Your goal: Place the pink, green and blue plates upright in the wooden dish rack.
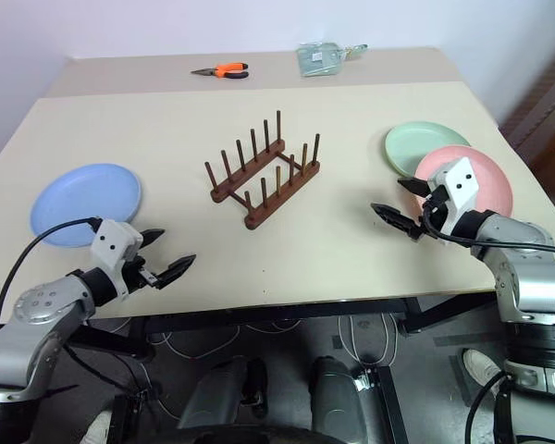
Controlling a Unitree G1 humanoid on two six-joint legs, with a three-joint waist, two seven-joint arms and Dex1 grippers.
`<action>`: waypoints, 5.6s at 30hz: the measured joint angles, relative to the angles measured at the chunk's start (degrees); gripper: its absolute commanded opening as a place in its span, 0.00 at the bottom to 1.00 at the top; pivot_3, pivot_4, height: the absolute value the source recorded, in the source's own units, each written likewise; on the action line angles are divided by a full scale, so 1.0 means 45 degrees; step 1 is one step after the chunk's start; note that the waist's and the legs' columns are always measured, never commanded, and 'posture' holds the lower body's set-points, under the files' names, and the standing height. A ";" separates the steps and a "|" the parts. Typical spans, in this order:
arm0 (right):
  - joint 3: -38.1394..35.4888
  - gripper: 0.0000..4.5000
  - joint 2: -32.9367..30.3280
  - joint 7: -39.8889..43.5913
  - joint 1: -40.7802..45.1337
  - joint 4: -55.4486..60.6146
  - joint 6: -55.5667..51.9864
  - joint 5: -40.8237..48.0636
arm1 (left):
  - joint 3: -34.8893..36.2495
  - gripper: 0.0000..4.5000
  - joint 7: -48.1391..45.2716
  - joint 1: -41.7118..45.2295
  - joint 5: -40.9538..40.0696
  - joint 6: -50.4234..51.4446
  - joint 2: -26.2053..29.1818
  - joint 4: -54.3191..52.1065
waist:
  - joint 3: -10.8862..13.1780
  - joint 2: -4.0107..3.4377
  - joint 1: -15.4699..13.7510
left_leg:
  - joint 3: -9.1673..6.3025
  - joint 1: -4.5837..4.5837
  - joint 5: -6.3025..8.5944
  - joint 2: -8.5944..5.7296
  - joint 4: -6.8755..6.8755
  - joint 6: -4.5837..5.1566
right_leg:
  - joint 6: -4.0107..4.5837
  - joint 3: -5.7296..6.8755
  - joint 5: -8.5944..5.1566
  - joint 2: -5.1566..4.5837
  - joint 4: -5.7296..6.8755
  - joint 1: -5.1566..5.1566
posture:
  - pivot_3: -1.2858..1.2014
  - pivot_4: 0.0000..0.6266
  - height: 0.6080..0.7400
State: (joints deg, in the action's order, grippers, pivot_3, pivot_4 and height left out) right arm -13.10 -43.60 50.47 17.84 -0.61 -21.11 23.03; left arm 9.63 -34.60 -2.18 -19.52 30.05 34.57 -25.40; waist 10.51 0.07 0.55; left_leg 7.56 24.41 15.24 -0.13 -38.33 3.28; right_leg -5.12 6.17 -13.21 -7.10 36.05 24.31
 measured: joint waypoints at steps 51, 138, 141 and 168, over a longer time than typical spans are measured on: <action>0.0114 0.87 0.1059 -0.2284 -0.2406 0.3048 -0.0082 -0.0612 | -0.5695 0.82 -0.3628 0.7187 0.2856 -0.4533 -0.3090 0.8932 | -0.0020 -0.0024 -0.0273 | -0.0018 0.0019 0.0055 0.0010 -0.0147 0.0081 | -0.0011 0.0017 0.0001 -0.0009 0.0010 -0.0051 | 0.52 0.24 1.00; -0.1982 0.00 0.1527 -0.3165 0.6544 -0.0179 -0.6472 0.6705 | -0.4865 0.44 -0.1439 0.5228 0.0905 -0.0218 -0.3002 0.2361 | -0.0008 -0.0055 -0.0073 | -0.0012 0.0066 0.0080 -0.0014 -0.0168 0.0123 | -0.0026 0.0034 0.0004 -0.0060 -0.0002 -0.0030 | 0.52 0.24 1.00; -0.1905 0.00 0.1577 -0.3013 0.6723 -0.1302 -0.6595 0.6709 | -0.4832 0.44 -0.1384 0.5032 0.0901 -0.0216 -0.2980 0.2307 | -0.0009 -0.0057 -0.0016 | -0.0006 0.0074 0.0078 -0.0018 -0.0169 0.0124 | -0.0028 0.0042 0.0005 -0.0062 0.0004 -0.0021 | 0.52 0.24 1.00; -0.0399 0.68 0.1767 -0.1726 0.8878 -0.7297 -0.3497 0.2787 | -0.4831 0.44 -0.1073 0.5036 0.0890 -0.0356 -0.2969 0.2105 | -0.0007 -0.0062 -0.0002 | 0.0013 0.0084 0.0076 -0.0016 -0.0171 0.0124 | -0.0051 0.0044 0.0011 -0.0013 0.0008 -0.0007 | 0.52 0.24 1.00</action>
State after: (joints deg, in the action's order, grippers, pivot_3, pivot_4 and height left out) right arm -14.90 -35.65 42.70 57.79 -33.45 -36.85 35.58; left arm -12.11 -39.42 20.48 -15.52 28.44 21.21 -15.93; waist 10.48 -0.21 0.54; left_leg 7.62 24.78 15.58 -0.20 -39.10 3.84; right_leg -5.34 6.37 -13.16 -7.16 36.08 24.28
